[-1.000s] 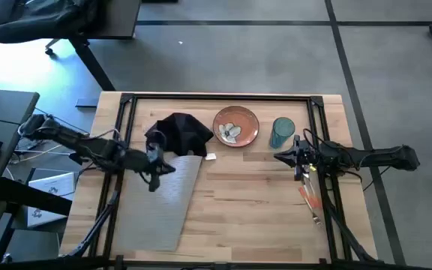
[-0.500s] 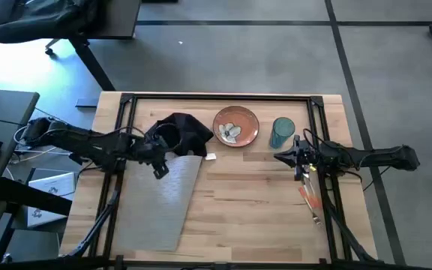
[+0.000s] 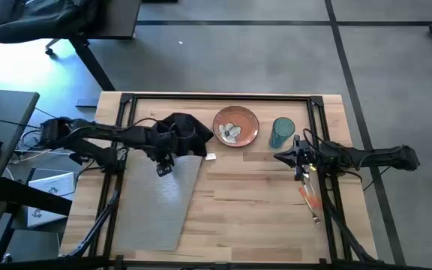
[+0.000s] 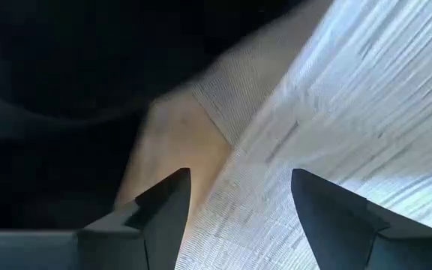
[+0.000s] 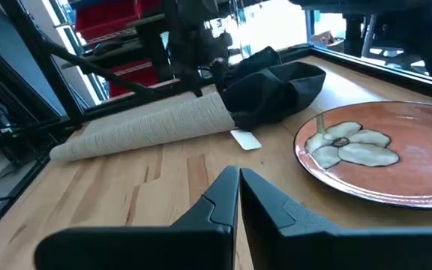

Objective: Set table place
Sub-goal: Prepare the gray tablemat

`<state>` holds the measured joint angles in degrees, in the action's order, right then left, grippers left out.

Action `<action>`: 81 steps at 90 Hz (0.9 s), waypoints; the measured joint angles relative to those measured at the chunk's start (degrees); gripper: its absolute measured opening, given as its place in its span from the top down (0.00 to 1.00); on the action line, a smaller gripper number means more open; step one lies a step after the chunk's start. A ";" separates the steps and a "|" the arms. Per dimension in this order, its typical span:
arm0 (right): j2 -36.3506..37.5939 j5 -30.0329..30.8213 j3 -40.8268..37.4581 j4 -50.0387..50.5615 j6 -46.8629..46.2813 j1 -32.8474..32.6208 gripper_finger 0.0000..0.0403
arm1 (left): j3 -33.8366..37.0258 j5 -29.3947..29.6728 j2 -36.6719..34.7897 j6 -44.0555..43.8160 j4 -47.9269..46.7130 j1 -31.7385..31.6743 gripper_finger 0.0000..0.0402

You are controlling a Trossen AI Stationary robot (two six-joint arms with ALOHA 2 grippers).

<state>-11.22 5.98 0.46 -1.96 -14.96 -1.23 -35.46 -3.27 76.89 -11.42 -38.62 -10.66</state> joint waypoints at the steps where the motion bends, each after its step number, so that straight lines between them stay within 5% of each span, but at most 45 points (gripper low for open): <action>1: 0.00 0.00 0.01 0.00 0.01 0.00 1.00 | 0.00 -0.20 0.47 0.31 0.08 -0.02 0.47; 30: 0.00 0.00 -0.01 0.02 0.02 0.00 1.00 | -0.65 0.73 8.72 3.32 1.21 0.39 0.54; 57: 0.00 -0.04 0.00 0.02 0.00 0.00 1.00 | -1.06 2.61 8.80 0.30 1.37 3.23 0.97; 81: -0.04 -0.09 0.01 0.02 0.00 0.00 1.00 | -11.88 4.88 5.69 -4.14 -7.68 9.26 0.99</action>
<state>-11.27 5.88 0.47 -1.93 -14.95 -1.23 -47.34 1.61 82.58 -15.57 -46.30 -1.40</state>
